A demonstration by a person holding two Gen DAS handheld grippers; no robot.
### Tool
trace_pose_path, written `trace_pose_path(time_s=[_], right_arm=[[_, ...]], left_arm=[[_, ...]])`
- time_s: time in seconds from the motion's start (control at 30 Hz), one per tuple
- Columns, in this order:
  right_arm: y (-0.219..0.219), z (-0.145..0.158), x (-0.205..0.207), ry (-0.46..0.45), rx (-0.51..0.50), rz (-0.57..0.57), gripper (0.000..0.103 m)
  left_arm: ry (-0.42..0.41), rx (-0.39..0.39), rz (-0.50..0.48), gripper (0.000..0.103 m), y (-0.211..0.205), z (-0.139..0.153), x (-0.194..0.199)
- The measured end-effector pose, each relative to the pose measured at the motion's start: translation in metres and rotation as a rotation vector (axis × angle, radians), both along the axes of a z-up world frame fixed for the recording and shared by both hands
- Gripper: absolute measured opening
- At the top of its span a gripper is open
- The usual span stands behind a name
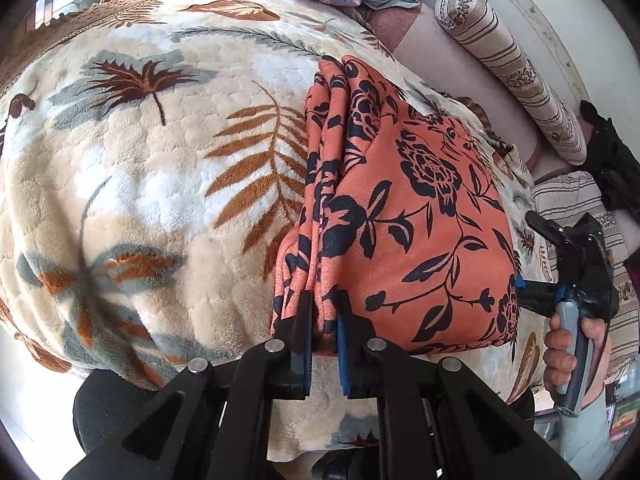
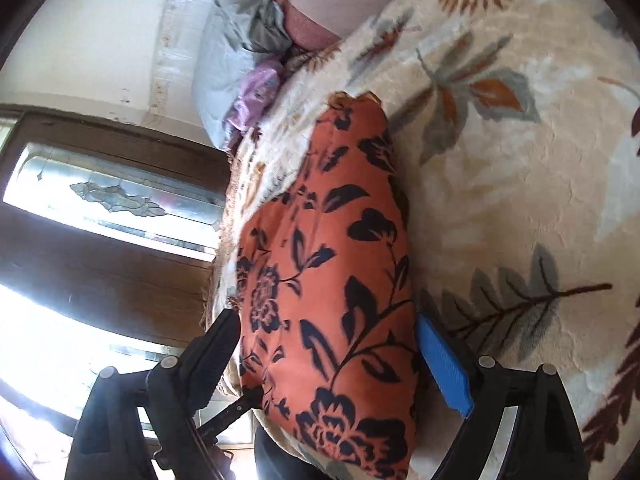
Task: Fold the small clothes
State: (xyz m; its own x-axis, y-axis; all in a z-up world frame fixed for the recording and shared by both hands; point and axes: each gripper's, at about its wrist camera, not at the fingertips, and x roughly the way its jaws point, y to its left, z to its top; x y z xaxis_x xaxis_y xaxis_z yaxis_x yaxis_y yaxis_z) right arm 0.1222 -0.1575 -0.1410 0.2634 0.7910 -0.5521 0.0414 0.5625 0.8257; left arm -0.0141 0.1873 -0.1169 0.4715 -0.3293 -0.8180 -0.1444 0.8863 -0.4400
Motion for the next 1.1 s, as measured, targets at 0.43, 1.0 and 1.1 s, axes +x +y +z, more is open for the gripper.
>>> trace_pose_path(time_s=[0.43, 1.0, 1.1], right_arm=[[0.042, 0.005, -0.009, -0.115, -0.309, 0.124, 0.049], [0.024, -0.012, 0.069, 0.025, -0.003, 0.057, 0.045], [0.039, 0.0, 0.063, -0.047, -0.172, 0.057, 0.039]], left_arm=[[-0.226, 0.12, -0.061, 0.037, -0.035, 0.106, 0.048], [-0.061, 0.224, -0.07, 0.022, -0.041, 0.011, 0.088], [-0.08, 0.186, -0.064, 0.022, -0.036, 0.006, 0.089]])
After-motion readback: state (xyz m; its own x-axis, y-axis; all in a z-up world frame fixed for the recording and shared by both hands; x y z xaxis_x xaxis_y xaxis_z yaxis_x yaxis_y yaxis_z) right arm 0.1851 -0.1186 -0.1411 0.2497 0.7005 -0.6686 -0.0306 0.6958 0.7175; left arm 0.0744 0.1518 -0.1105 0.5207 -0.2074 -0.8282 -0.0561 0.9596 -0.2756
